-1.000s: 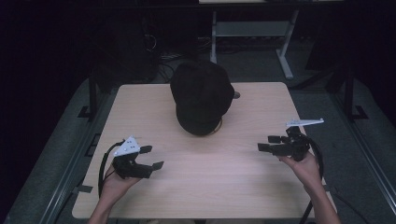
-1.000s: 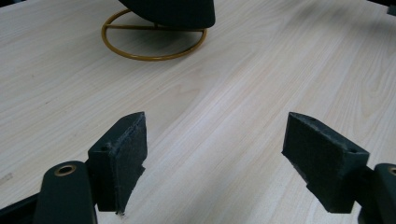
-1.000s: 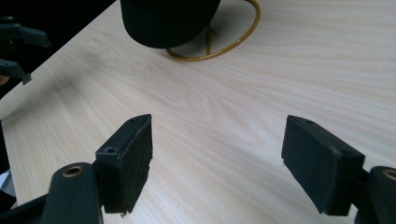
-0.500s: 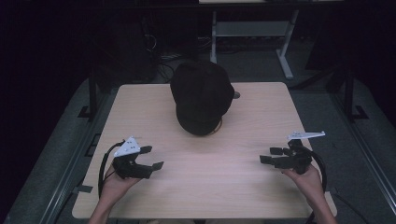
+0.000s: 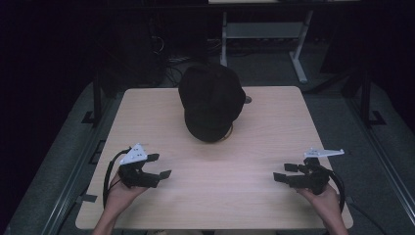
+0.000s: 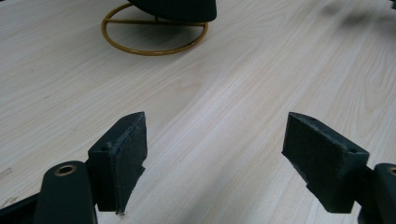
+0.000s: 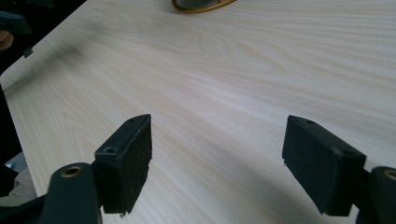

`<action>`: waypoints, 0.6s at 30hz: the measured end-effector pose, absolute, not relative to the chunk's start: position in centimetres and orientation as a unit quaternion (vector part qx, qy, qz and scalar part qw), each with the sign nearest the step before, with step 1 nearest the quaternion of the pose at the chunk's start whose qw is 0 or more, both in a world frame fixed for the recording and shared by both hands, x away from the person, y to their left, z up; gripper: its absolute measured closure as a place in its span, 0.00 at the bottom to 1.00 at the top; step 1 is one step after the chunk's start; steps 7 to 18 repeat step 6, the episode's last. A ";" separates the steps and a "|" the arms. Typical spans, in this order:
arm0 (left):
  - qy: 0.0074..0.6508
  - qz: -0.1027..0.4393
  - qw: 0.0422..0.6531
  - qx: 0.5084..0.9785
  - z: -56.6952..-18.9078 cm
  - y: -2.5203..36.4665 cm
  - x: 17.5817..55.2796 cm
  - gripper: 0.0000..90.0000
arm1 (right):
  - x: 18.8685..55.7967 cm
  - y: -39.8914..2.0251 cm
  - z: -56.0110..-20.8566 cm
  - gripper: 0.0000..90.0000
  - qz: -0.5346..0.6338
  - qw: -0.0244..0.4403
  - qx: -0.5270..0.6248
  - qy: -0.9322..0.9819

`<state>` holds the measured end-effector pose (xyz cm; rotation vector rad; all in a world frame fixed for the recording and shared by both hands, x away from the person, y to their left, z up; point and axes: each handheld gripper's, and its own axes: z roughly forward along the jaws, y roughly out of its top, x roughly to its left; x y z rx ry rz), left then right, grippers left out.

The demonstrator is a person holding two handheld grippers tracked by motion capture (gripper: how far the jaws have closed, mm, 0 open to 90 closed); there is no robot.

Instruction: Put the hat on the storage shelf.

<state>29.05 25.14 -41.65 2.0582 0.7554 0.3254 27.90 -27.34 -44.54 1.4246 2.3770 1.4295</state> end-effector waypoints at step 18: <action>0.307 0.129 0.443 0.833 -41.9 25.2 29.1 0.24 | 26.7 -27.0 -44.8 0.26 0.473 0.020 0.449 0.758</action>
